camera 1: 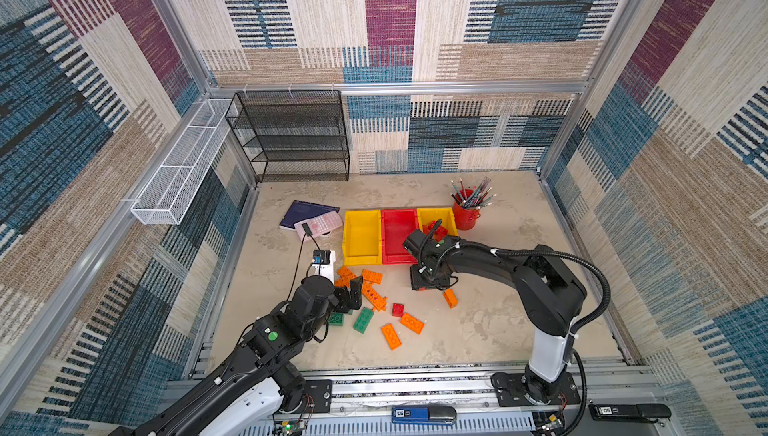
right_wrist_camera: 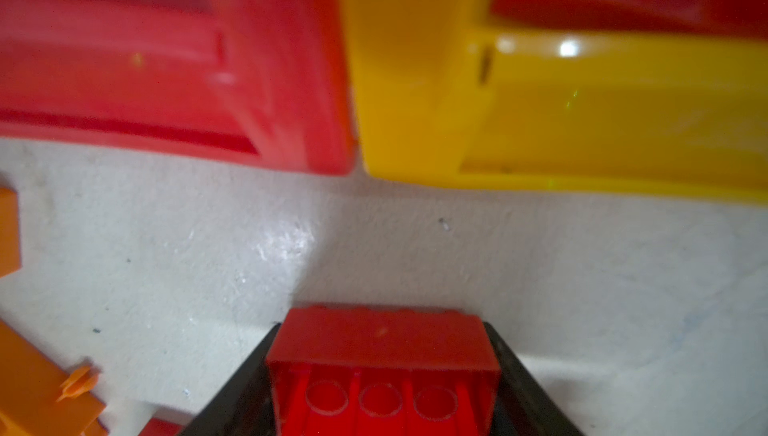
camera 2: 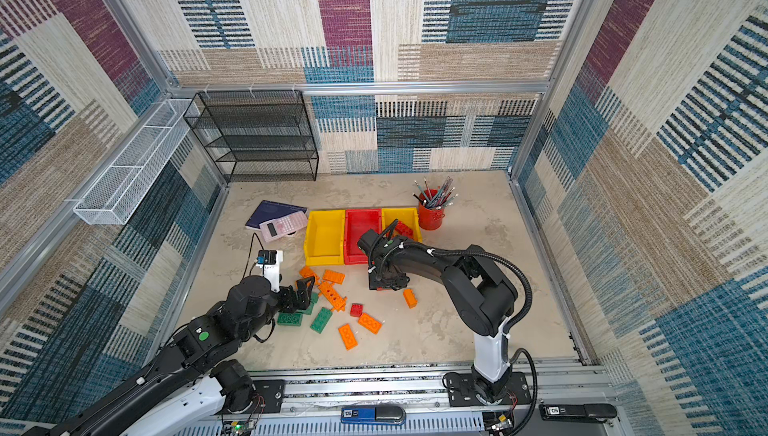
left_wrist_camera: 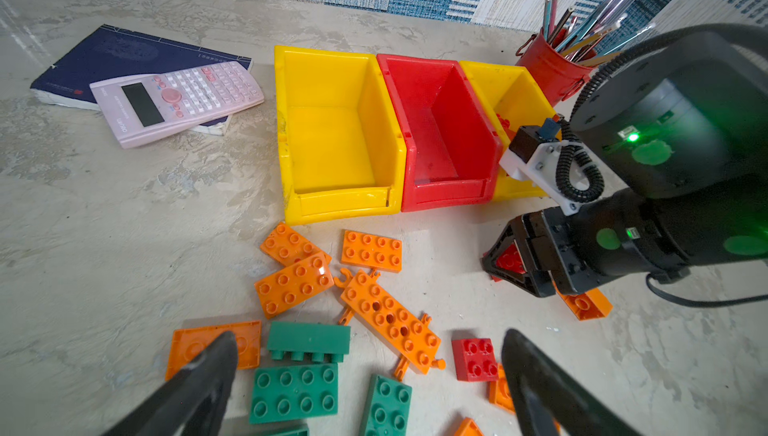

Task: Sort the legos into containers by color
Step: 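Carry the red brick into the yellow bin by the pencil cup and release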

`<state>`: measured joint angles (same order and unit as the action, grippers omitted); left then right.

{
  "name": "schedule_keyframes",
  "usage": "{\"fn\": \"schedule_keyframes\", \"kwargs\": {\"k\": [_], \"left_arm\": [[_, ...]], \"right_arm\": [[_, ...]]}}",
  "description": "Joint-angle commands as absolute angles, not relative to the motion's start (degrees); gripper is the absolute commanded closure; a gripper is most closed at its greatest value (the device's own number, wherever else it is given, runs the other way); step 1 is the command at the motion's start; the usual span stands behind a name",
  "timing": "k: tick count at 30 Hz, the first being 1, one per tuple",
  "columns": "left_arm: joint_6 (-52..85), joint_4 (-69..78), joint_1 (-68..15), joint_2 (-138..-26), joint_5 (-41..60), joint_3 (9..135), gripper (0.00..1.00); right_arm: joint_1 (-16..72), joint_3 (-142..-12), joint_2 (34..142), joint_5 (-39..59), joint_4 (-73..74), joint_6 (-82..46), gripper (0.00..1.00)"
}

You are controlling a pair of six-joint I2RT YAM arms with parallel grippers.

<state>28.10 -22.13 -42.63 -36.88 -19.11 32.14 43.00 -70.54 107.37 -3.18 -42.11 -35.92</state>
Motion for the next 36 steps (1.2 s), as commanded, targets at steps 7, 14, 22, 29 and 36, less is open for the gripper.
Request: {"fn": "schedule_keyframes", "kwargs": {"k": [7, 14, 22, 29, 36], "left_arm": [[28.55, -21.84, -42.62, -36.74, -19.31, 32.48, 0.01], [28.14, -20.7, -42.63, -37.8, -19.16, 33.37, 0.01], [26.88, -21.96, -42.62, -38.34, -19.37, 35.16, 0.01], [26.72, -22.63, -42.57, -37.6, -20.32, 35.42, 0.01], [25.5, -22.57, -42.74, -37.42, -21.45, 35.77, 0.01]], "right_arm": [[42.88, -73.06, 101.12, -3.28, -45.97, -36.64, 0.44], [38.85, -82.2, 99.8, -4.07, -49.02, -32.94, 0.44], [30.79, -89.5, 104.67, -3.25, -47.77, -28.6, 0.44], [28.58, -90.15, 107.75, -5.15, -46.77, -27.72, 0.44], [27.33, -90.52, 110.22, -5.78, -45.95, -27.07, 0.42]]}}
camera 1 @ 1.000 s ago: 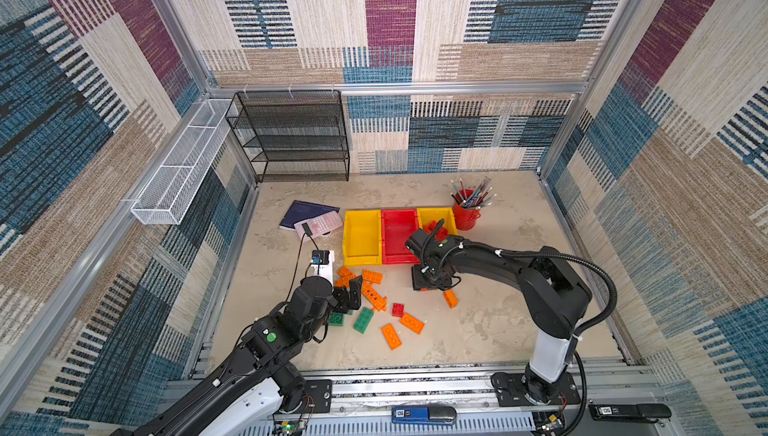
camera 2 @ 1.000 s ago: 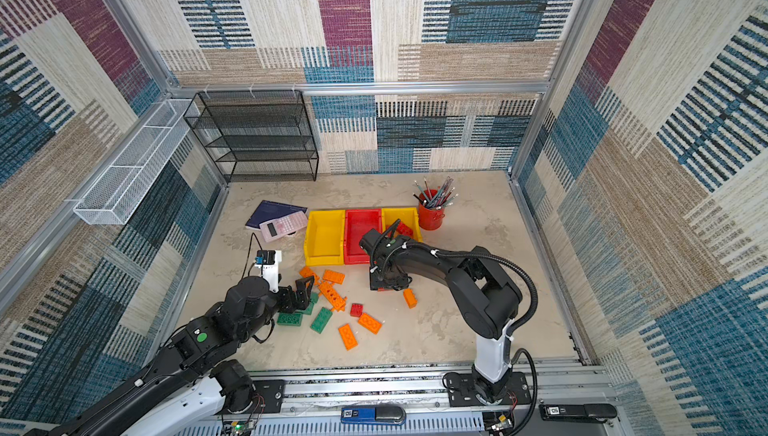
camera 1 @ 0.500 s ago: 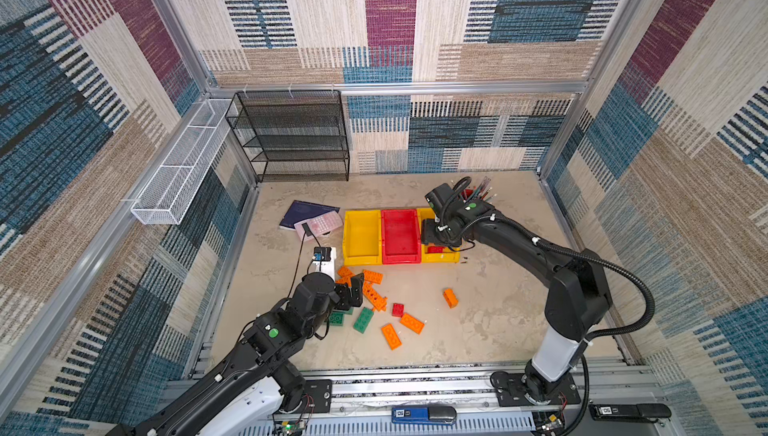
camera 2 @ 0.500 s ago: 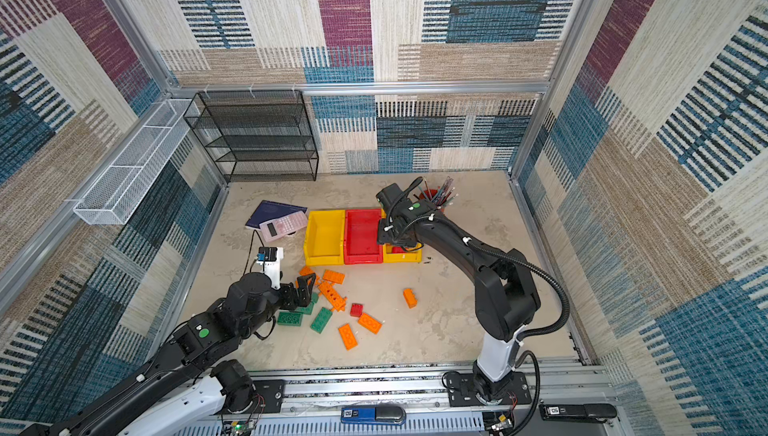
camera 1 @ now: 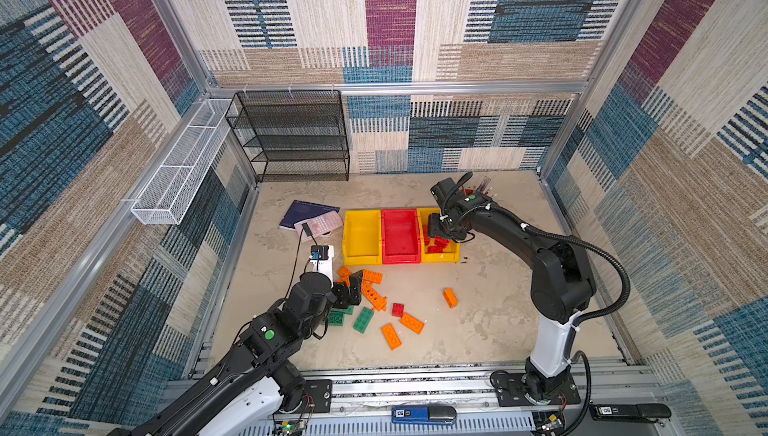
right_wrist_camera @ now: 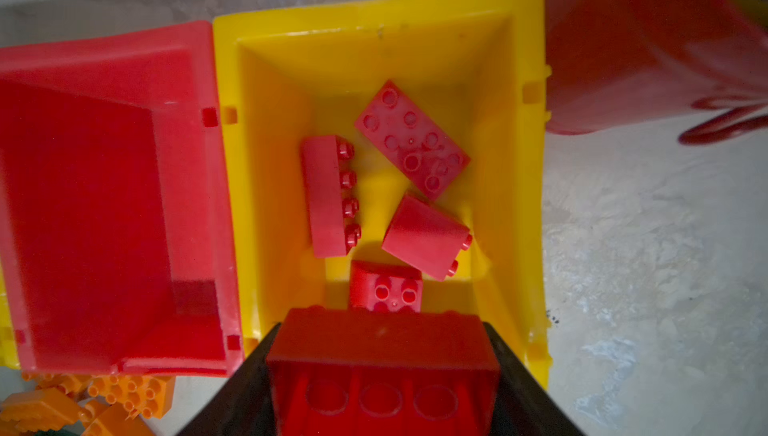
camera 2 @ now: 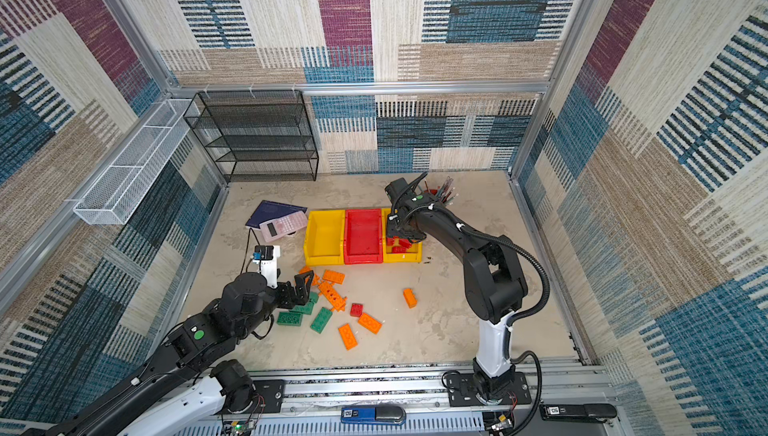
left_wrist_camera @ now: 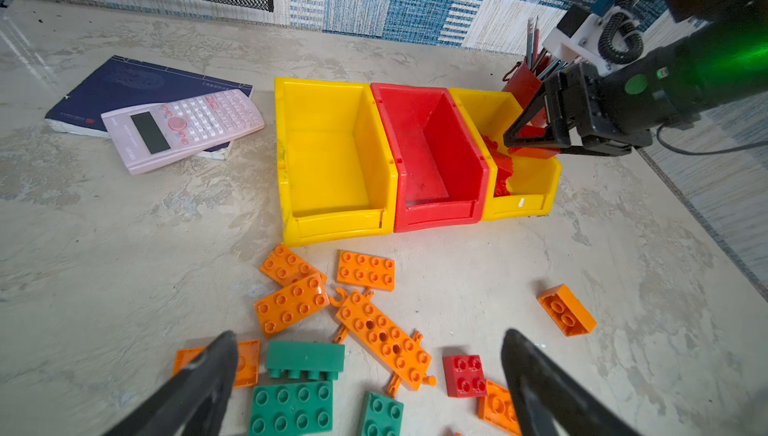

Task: Sort the legos into containers by color
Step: 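Carry the red brick into the yellow bin by the pencil cup and release, then move the right gripper over the small red brick among the orange bricks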

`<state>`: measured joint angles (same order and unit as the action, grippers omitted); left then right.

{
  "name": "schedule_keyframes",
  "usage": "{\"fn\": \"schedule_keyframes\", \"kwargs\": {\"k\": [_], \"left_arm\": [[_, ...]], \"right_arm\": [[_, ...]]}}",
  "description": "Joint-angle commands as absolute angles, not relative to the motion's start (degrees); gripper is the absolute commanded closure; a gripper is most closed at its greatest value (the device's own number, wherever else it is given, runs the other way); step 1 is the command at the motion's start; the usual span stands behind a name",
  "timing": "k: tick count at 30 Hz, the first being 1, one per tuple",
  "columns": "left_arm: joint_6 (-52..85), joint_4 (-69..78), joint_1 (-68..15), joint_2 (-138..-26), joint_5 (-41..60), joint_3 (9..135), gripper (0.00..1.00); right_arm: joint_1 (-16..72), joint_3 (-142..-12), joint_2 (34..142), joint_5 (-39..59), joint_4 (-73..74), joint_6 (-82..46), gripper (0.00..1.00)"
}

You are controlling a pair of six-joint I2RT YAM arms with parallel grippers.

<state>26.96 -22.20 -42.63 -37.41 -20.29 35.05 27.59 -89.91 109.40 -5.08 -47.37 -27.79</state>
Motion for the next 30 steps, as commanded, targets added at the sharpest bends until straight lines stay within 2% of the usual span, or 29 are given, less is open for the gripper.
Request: {"fn": "schedule_keyframes", "kwargs": {"k": [1, 5, 7, 15, 22, 30], "left_arm": [[25.27, -22.51, -42.63, -37.52, -21.51, 35.86, 0.01], [24.79, -22.62, -42.6, -38.14, -21.32, 36.33, 0.01], [24.93, -22.93, -42.63, -38.23, -21.16, 36.44, 0.01], [26.32, -23.44, -42.62, -36.33, -20.94, 35.46, 0.01], [28.94, -25.44, -42.63, -34.77, -20.26, 35.16, 0.01], [34.36, -31.24, -42.63, -31.6, -19.54, 34.68, 0.02]], "right_arm": [[27.25, -90.69, 110.54, -5.6, -45.97, -26.96, 0.4], [27.25, -91.21, 111.62, -5.31, -46.22, -26.94, 0.24], [27.25, -91.18, 111.44, -5.4, -46.23, -26.84, 0.21], [27.25, -89.63, 106.81, -5.9, -46.83, -27.42, 0.21], [27.98, -83.74, 99.71, -1.68, -45.89, -28.95, 0.22], [38.82, -77.28, 95.54, 2.07, -43.88, -31.32, 0.22]]}}
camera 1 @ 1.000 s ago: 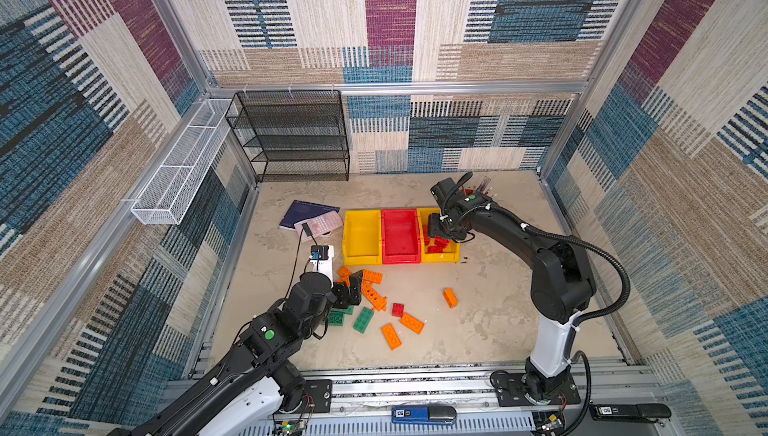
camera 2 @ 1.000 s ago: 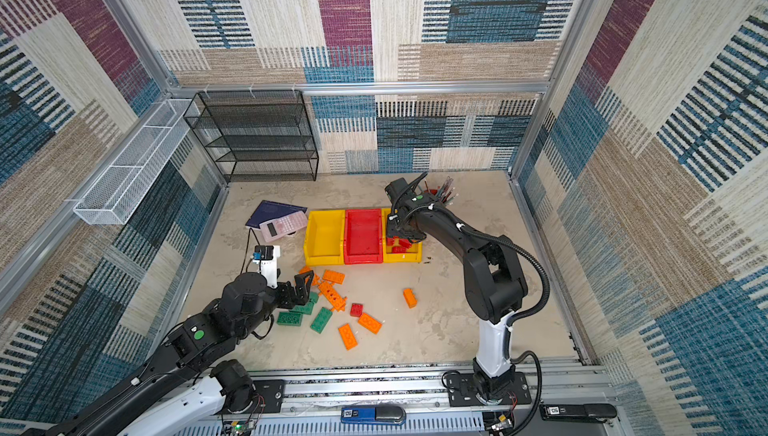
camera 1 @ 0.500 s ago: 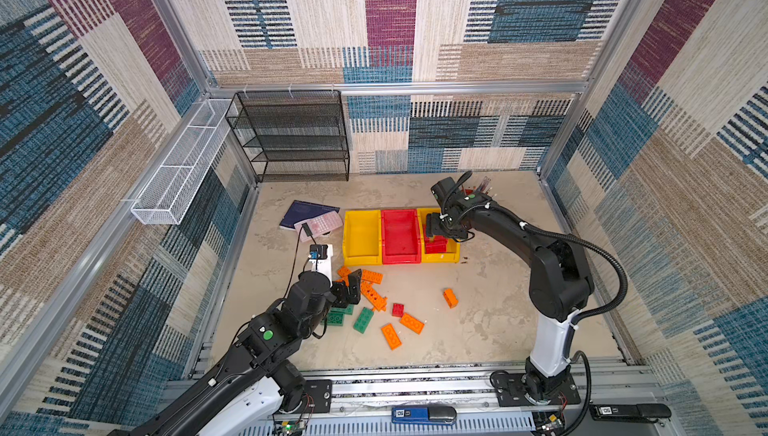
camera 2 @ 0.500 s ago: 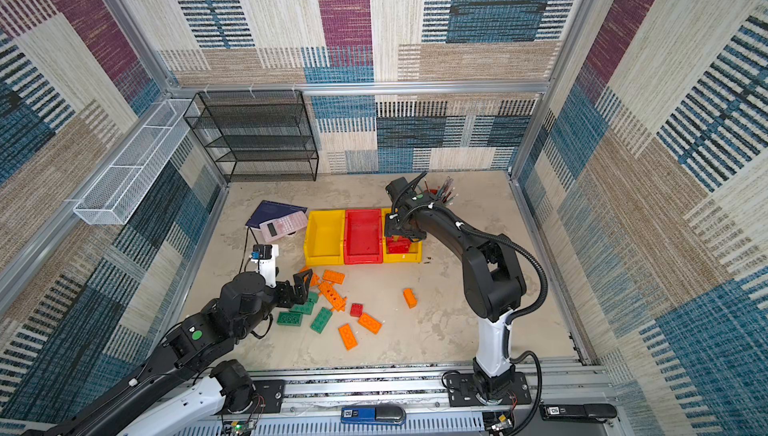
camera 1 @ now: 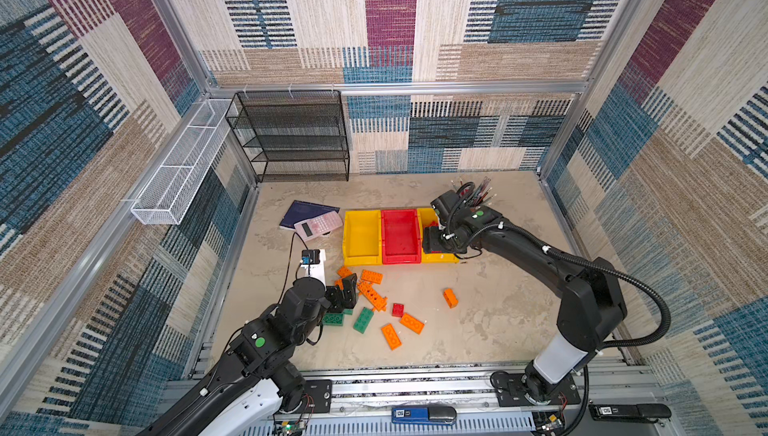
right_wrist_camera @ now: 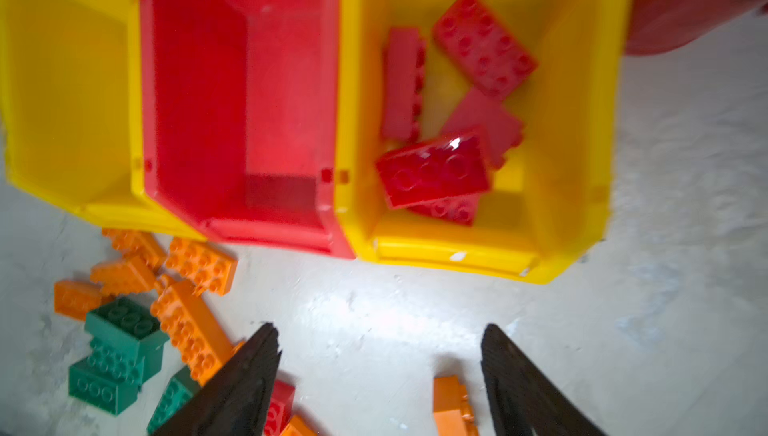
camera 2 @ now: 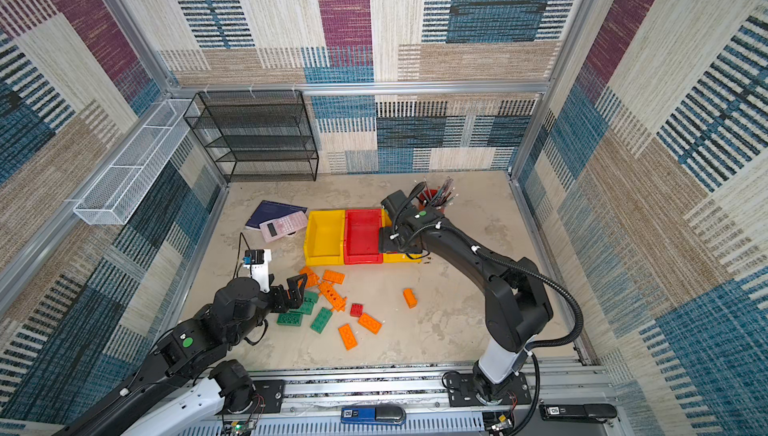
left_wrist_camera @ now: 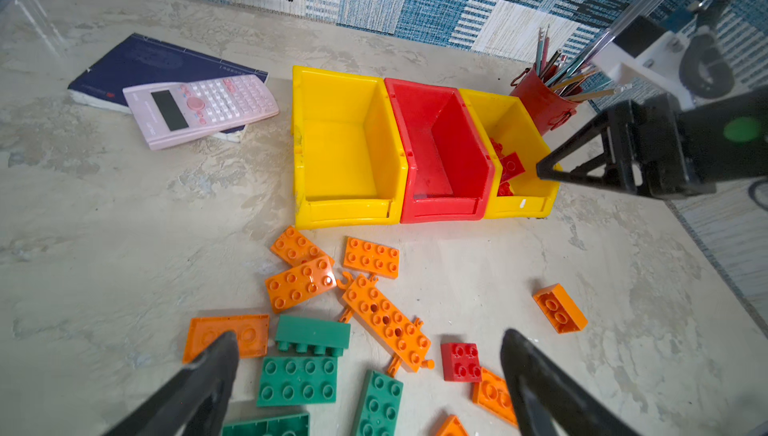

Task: Sort the legos into containers by color
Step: 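Move the right gripper over the small red brick among the orange bricks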

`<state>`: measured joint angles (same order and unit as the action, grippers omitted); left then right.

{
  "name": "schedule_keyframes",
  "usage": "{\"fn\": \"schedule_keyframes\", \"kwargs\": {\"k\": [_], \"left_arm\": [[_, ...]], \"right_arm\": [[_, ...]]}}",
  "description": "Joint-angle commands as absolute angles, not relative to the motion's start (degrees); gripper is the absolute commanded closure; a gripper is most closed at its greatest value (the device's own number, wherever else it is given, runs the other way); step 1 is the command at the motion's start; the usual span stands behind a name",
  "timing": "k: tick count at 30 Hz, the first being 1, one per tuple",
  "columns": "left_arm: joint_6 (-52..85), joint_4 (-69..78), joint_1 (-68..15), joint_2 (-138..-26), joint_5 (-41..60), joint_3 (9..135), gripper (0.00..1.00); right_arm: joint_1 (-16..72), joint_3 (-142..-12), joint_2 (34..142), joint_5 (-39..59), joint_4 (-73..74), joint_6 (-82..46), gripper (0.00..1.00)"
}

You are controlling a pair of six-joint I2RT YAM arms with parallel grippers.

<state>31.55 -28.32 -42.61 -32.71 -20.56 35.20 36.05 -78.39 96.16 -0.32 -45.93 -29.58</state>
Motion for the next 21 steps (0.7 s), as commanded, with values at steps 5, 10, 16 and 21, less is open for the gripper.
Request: {"fn": "schedule_keyframes", "kwargs": {"k": [5, 10, 16, 21], "left_arm": [[38.6, -35.86, -42.59, -27.55, -17.89, 33.9, 0.02], [42.2, -40.77, -42.63, -21.78, -17.97, 33.06, 0.02], [44.59, -45.75, -42.6, -16.41, -19.2, 33.43, 0.02], [45.62, -47.65, -42.63, -13.65, -19.6, 32.71, 0.02]], "right_arm": [[45.3, -73.3, 95.41, 4.56, -41.23, -34.93, 0.23], [49.57, -72.0, 96.49, 4.4, -41.59, -37.16, 0.24], [53.96, -70.45, 98.63, 5.17, -40.61, -39.56, 0.26], [56.66, -69.32, 100.82, 5.36, -38.44, -40.75, 0.27]]}}
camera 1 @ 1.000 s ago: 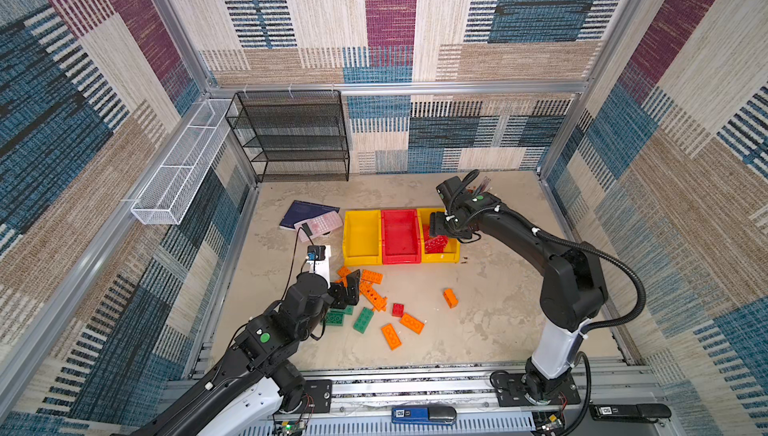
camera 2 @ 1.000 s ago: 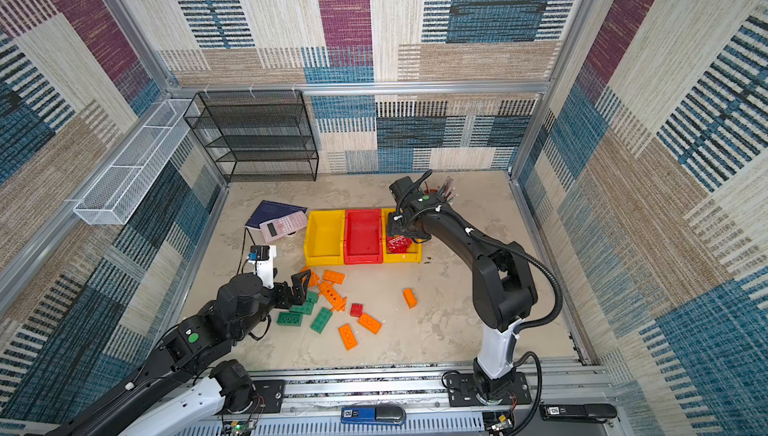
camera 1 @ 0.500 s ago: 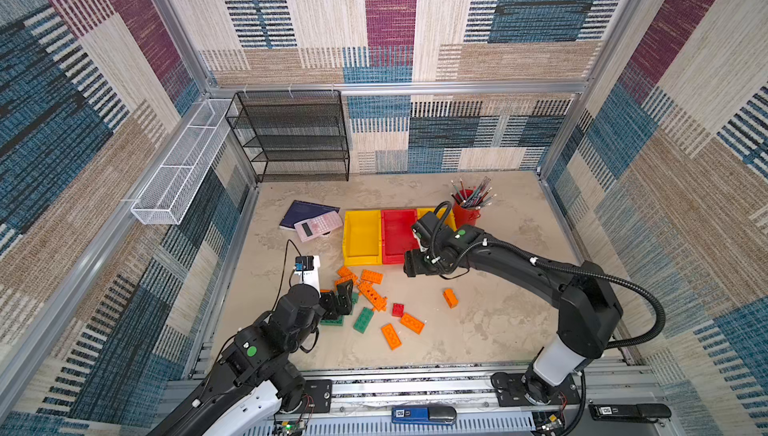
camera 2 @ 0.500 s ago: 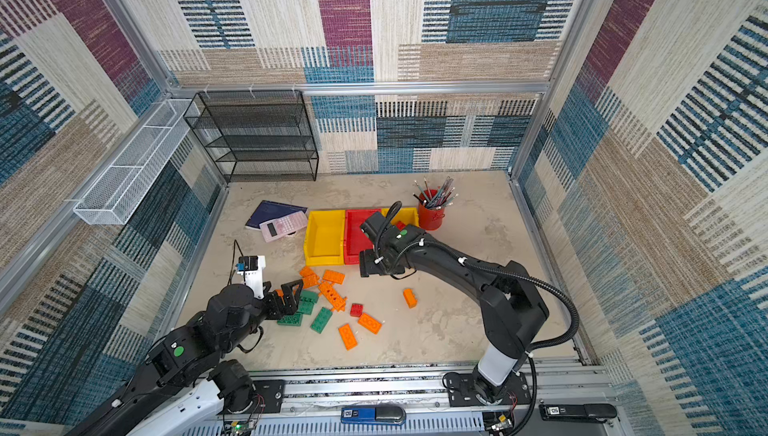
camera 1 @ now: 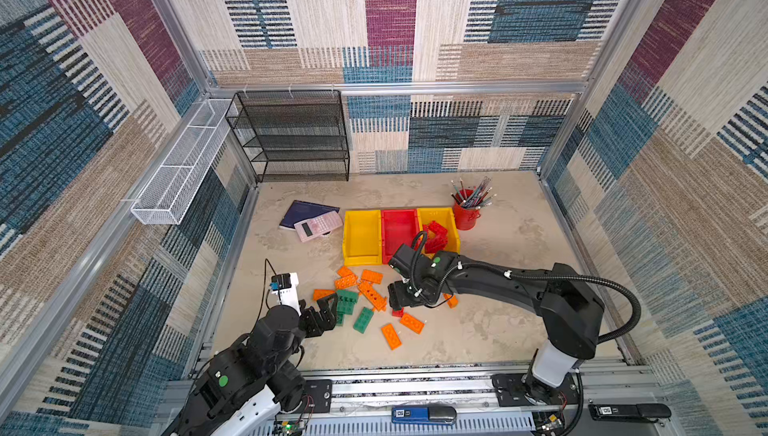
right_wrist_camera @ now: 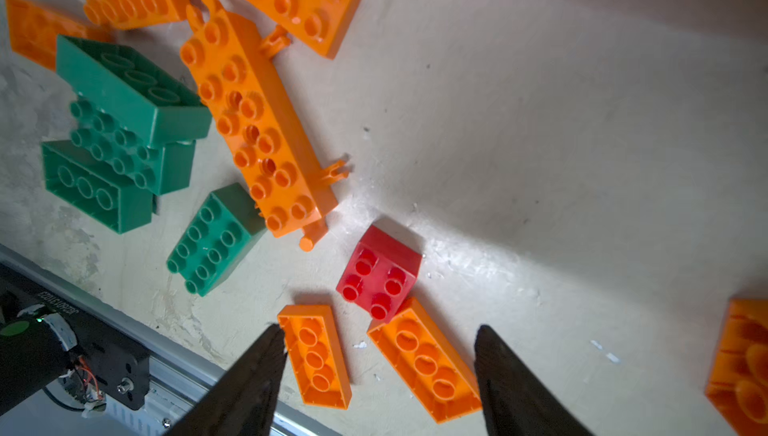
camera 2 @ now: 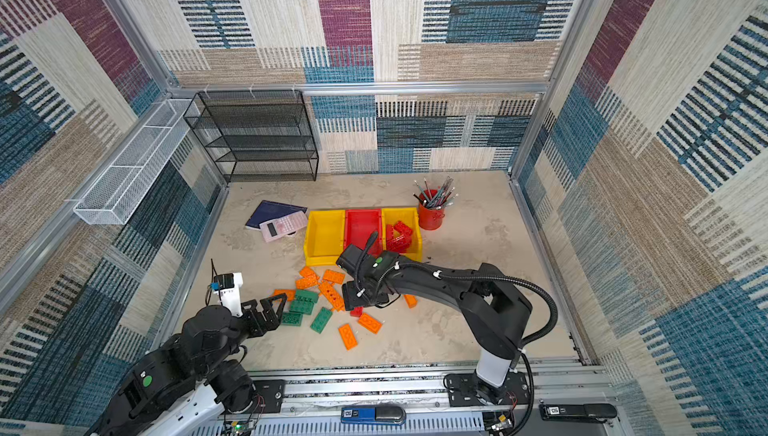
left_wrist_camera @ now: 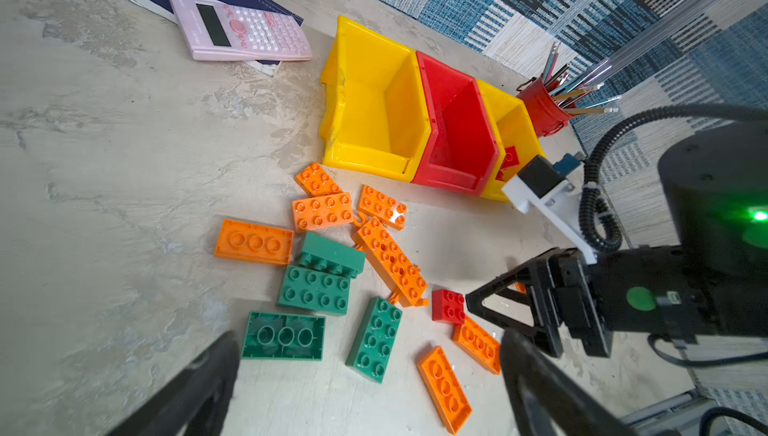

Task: Sort the legos into containers by color
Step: 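Move the right gripper over the small red brick among the orange bricks, then lower the right gripper and close on the small red brick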

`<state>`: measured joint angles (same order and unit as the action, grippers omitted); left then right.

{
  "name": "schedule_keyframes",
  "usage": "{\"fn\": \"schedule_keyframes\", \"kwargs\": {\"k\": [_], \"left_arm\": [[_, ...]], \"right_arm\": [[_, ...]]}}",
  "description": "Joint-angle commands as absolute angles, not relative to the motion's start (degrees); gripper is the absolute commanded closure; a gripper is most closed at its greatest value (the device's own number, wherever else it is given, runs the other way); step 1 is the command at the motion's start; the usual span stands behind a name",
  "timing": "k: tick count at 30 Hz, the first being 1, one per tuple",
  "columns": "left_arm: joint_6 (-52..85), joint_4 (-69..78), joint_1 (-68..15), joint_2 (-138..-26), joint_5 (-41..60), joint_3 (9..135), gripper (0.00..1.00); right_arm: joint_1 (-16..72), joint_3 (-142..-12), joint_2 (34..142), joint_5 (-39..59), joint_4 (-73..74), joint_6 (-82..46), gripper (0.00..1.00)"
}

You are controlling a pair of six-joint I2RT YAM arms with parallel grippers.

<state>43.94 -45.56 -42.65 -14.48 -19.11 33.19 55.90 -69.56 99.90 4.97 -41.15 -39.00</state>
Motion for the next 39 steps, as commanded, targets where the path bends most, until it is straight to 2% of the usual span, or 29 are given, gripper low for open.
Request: {"fn": "schedule_keyframes", "kwargs": {"k": [1, 18, 31, 35, 39], "left_arm": [[45.54, -47.68, -42.67, -13.38, -19.57, 32.52, 0.02], [46.59, -49.07, -42.6, -11.22, -18.61, 32.45, 0.02], [47.55, -49.45, -42.69, -9.4, -19.33, 31.95, 0.03], [47.64, -49.45, -42.69, -9.39, -19.34, 31.86, 0.03], [47.64, -49.24, -42.71, -9.4, -19.29, 31.71, 0.03]], "right_arm": [[56.81, -69.3, 101.35, 5.45, -38.17, -40.88, 0.28], [57.22, -69.82, 105.97, 4.26, -36.99, -44.79, 0.39], [57.2, -72.69, 108.4, 3.76, -37.62, -42.97, 0.43], [57.24, -73.26, 109.93, 3.22, -39.22, -42.19, 0.45], [57.21, -72.87, 110.23, 2.35, -40.05, -41.63, 0.53]]}}
